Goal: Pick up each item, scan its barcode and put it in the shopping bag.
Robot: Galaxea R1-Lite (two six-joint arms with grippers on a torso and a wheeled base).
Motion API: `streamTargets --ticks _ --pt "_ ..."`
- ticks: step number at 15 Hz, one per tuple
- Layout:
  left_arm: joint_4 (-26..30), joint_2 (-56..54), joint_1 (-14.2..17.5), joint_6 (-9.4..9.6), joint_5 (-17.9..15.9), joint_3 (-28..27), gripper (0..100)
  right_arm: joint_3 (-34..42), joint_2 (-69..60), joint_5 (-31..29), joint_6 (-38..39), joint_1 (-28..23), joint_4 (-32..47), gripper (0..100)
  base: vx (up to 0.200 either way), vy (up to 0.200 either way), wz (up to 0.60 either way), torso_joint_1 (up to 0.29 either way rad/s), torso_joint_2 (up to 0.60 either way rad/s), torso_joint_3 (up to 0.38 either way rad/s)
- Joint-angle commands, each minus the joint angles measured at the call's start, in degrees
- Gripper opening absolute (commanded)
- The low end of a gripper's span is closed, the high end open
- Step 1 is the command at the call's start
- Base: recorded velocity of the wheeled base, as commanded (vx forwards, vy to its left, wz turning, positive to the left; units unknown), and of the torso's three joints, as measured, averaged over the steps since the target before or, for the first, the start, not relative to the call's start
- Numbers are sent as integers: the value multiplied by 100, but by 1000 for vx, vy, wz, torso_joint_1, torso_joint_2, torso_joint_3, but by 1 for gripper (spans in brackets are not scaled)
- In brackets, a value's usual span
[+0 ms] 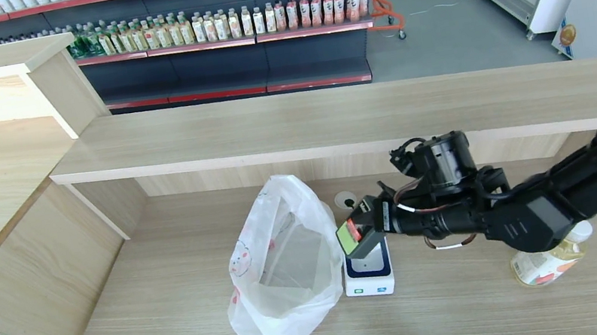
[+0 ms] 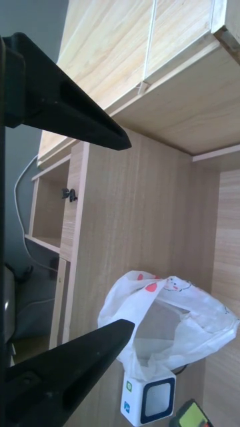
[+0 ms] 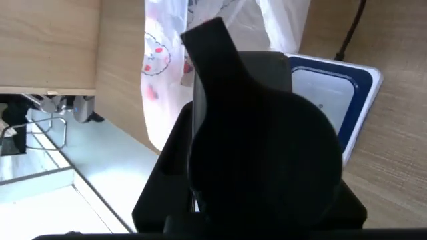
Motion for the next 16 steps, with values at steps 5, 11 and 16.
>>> streamTargets --ticks 5,11,16 --pt "-1 -2 2 -2 0 1 100 1798 -2619 -30 -1885 -168 835 0 0 0 0 0 0 0" --pt "-1 -2 2 16 0 1 100 1904 -2777 14 -1269 -229 835 0 0 0 0 0 0 0" --pt "-1 -2 2 -2 0 1 100 2018 -2971 85 -927 -71 896 0 0 160 0 4 1 2"
